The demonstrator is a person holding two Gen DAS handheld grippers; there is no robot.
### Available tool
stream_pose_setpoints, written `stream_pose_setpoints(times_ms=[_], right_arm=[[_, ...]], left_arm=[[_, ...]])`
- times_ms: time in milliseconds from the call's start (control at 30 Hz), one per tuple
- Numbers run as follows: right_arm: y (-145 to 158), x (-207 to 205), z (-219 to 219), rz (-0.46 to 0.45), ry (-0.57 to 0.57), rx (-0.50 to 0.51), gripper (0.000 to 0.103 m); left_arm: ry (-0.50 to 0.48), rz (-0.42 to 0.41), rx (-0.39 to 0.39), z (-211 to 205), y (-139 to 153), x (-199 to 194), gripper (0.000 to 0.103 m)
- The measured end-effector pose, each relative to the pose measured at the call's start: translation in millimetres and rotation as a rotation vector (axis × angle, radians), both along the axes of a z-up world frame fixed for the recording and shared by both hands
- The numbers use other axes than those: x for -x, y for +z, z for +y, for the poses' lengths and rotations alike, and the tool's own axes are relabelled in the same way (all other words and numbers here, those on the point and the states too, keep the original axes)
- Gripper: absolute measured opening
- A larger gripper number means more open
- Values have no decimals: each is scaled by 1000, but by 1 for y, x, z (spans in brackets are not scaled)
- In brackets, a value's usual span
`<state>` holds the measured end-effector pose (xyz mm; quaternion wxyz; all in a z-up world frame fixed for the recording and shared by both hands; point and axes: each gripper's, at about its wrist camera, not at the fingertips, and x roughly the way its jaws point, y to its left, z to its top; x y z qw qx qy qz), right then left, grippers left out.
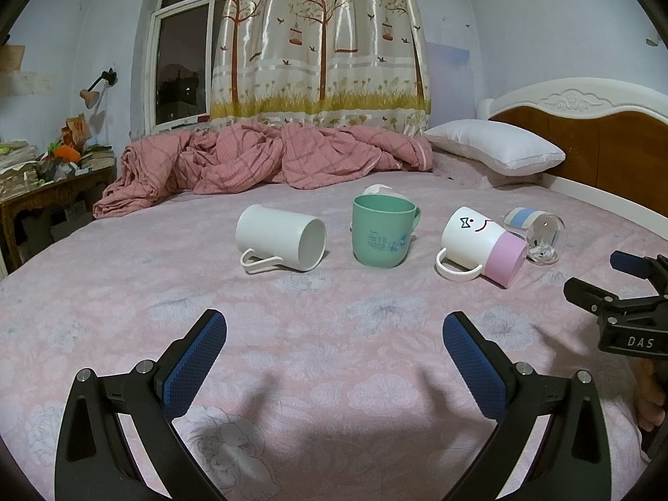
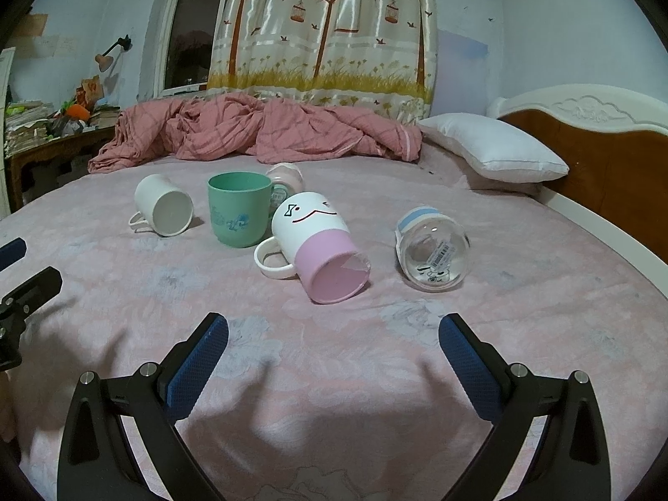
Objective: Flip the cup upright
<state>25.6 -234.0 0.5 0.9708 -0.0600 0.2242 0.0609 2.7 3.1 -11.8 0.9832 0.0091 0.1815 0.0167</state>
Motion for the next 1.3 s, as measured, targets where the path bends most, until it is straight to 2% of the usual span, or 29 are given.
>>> stream_pose_setpoints(times_ms=[433, 833, 967, 1200, 1300], right_arm=[[4, 8, 0, -5, 1, 10, 102], [11, 10, 0, 28, 3, -13, 102], [18, 10, -6, 36, 9, -52, 102], [40, -20, -9, 167, 71, -111, 102], [52, -45, 1, 236, 103, -48, 102]], left_arm=[[8, -1, 10, -1, 2, 5, 103], [6, 18, 21, 2, 7, 4, 103], [6, 17, 20, 2, 8, 4, 103], [7, 28, 24, 2, 8, 2, 103], [6, 43, 31, 3, 9, 0, 103]])
